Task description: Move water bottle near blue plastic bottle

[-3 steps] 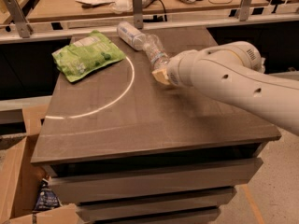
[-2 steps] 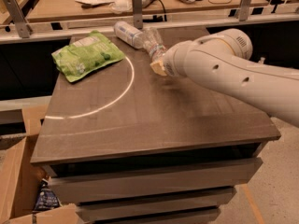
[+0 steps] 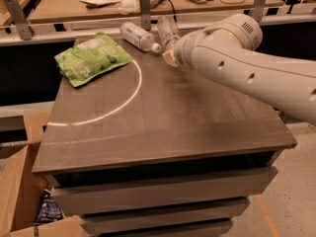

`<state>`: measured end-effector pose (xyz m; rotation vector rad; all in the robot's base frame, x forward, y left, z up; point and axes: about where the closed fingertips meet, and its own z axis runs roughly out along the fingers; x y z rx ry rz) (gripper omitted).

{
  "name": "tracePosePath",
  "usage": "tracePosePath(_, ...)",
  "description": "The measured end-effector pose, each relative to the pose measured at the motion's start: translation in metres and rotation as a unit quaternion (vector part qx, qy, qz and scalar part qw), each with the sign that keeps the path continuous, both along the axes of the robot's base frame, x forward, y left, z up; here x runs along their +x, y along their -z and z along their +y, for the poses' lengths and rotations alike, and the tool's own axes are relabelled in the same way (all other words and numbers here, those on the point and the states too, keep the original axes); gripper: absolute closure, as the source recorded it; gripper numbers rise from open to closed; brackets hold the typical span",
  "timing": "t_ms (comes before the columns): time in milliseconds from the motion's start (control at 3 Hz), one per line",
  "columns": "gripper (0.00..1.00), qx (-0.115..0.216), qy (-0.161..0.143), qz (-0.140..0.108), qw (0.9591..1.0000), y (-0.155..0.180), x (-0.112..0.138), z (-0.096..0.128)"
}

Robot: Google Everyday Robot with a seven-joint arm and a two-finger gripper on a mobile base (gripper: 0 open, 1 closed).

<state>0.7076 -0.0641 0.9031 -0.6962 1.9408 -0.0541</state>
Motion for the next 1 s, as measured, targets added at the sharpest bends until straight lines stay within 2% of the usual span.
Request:
tracePosePath(333,1.00,-0.002,0.007,-0.002,1.0000,-0.001,0.013,0.003)
tracePosePath(1000,1.00,-0.004,-0.004,0.026,0.9996,0.028,0.036,0.029)
